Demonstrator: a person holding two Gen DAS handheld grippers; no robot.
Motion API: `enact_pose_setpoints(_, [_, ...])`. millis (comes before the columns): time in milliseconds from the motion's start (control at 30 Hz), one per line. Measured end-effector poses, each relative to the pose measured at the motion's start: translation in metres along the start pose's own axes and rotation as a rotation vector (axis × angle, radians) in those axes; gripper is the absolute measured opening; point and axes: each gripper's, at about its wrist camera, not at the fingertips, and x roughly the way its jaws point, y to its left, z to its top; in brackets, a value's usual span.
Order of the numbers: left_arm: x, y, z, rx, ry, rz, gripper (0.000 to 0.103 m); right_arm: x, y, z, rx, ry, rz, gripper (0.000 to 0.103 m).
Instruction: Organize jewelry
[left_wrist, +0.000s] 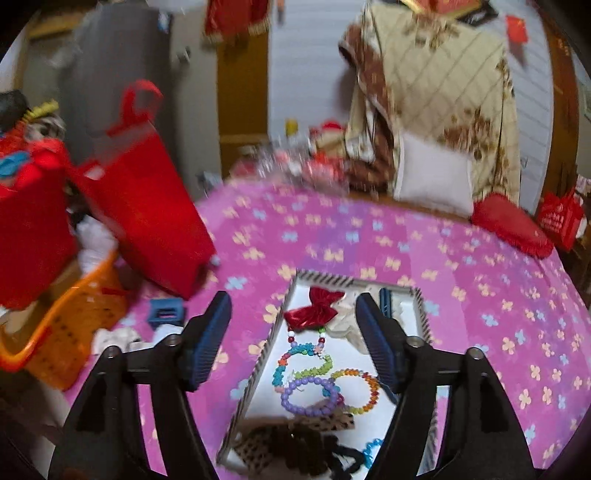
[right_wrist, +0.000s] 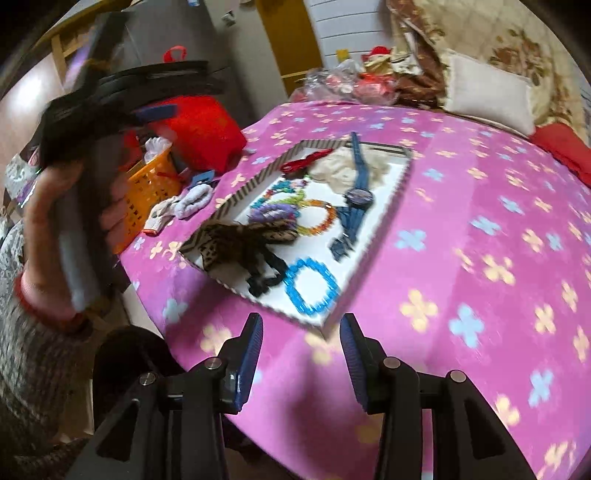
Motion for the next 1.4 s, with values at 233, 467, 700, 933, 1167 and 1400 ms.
enact_pose_setpoints(233, [-0.085,-0.029,-0.026,0.008,-0.135,0.037,0.089,-0.037,-0.018,-0.03,0.052,-0.041,-0.081,0.042])
enact_pose_setpoints(467, [-0.154,-0.037,-0.047,-0.034,-0.253,0.076,0.091,-0.074,-0.042,-0.051,0.145,-0.084,-0.145,0.042])
enact_pose_setpoints(700, [-0.185,-0.032,-0.062,-0.061,-0.247,0.055,0.103,-0.099,-0.042,-0.06,0.175,-0.119,-0.175,0.043])
enact_pose_setpoints(933, [-0.184,-0.036,-0.081,-0.007,-0.146,0.041,0.103,-0.113,-0.027,-0.061,0.16,-0.142,-0.217,0.043])
enact_pose_setpoints(1167, [-0.179,-0.045,-0.115,0.04,-0.048,0.002,0.103,-0.114,-0.023,-0.062,0.195,-0.145,-0.284,0.05])
enact_pose_setpoints(1400, [-0.167,-0.053,-0.138,0.074,0.043,-0.014,0.103,-0.122,-0.008,-0.06,0.132,-0.203,-0.396,0.052])
